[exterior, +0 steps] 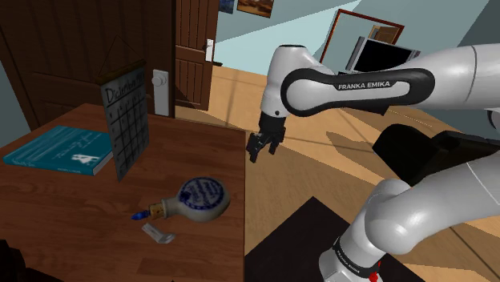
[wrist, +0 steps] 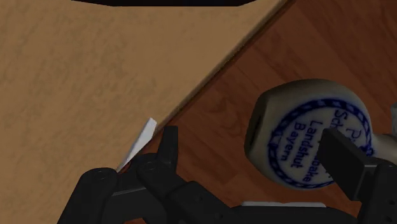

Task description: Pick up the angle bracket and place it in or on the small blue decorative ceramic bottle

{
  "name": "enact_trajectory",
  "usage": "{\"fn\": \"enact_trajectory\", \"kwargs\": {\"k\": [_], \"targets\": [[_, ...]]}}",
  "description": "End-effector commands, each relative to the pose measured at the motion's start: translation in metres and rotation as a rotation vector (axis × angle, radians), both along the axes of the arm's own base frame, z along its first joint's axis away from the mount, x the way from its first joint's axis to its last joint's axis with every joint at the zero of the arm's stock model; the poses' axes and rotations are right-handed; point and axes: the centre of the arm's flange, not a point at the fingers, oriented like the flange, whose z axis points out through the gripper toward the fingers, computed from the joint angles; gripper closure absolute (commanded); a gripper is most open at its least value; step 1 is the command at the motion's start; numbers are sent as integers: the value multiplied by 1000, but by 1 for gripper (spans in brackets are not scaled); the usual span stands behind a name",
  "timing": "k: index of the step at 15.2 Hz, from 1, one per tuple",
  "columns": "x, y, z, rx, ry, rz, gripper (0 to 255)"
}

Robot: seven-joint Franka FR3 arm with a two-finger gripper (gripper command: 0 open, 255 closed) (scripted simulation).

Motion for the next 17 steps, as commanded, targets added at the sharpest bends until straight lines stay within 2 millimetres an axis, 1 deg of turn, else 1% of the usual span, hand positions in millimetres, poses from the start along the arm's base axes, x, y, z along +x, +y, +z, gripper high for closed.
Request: {"fn": "enact_trajectory", "kwargs": {"k": [1,9,17], "targets": [[7,20,-14,1,-3,18,0],[36,106,-67,0,-13,90,0],[60,194,-121,-2,-22,162,0]]}}
